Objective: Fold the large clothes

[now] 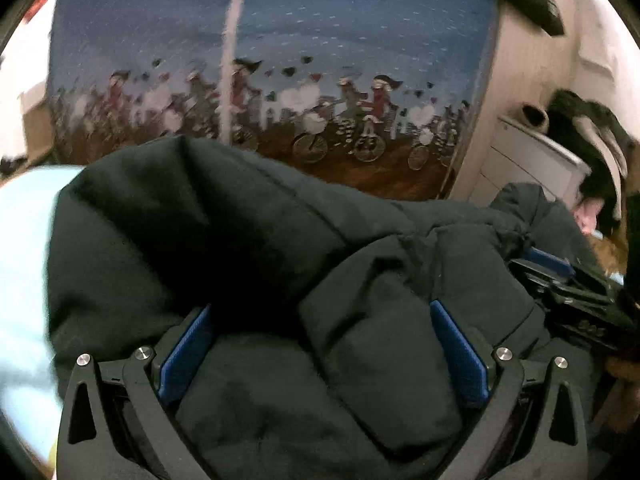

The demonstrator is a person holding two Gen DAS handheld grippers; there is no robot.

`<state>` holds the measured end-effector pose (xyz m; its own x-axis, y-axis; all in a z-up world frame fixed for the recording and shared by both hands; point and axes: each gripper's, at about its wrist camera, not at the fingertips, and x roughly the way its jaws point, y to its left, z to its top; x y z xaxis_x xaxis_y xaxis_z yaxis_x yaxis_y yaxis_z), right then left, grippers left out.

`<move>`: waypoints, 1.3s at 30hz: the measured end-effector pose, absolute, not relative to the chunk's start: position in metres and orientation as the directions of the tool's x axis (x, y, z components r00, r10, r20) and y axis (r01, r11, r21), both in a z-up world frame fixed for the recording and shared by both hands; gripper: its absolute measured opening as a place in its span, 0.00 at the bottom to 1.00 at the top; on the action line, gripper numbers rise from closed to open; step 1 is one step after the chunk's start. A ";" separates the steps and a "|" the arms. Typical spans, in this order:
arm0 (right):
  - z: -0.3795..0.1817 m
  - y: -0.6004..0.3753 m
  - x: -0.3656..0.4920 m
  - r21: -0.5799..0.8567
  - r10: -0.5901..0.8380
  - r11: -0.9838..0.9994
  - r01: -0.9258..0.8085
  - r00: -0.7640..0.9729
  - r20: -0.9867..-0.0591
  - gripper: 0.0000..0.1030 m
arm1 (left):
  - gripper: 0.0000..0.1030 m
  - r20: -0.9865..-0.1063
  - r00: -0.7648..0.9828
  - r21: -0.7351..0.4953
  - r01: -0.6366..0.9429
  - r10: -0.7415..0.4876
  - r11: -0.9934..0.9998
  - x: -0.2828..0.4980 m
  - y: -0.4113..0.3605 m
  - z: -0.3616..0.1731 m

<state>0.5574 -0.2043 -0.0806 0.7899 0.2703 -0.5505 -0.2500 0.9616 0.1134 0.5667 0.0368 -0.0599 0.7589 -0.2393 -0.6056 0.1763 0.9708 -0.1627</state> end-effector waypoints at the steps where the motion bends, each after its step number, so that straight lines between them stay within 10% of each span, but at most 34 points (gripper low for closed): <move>1: -0.075 -0.214 0.551 0.174 0.278 0.960 -0.218 0.799 -0.534 0.64 | 0.99 -0.604 0.761 -0.173 0.165 -0.237 0.971 0.561 0.040 -0.056; 14: -0.082 -0.219 0.556 0.089 0.116 0.993 -0.078 0.778 -0.617 0.70 | 0.99 -0.650 0.750 -0.057 0.116 -0.125 0.992 0.558 0.025 -0.063; 23: -0.056 -0.260 0.526 0.316 0.238 0.947 -0.052 0.776 -0.584 0.77 | 0.99 -0.711 0.687 -0.131 0.084 -0.152 0.988 0.554 0.037 -0.045; 39: 0.006 -0.275 0.440 0.281 0.240 0.956 -0.087 0.783 -0.575 0.94 | 0.99 -0.655 0.738 -0.093 0.136 -0.164 0.986 0.471 0.010 0.010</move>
<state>0.4402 -0.2745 0.0065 0.7825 0.2398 -0.5746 -0.0867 0.9558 0.2808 0.4714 0.0100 0.0100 0.7379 -0.1639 -0.6547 0.1362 0.9863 -0.0933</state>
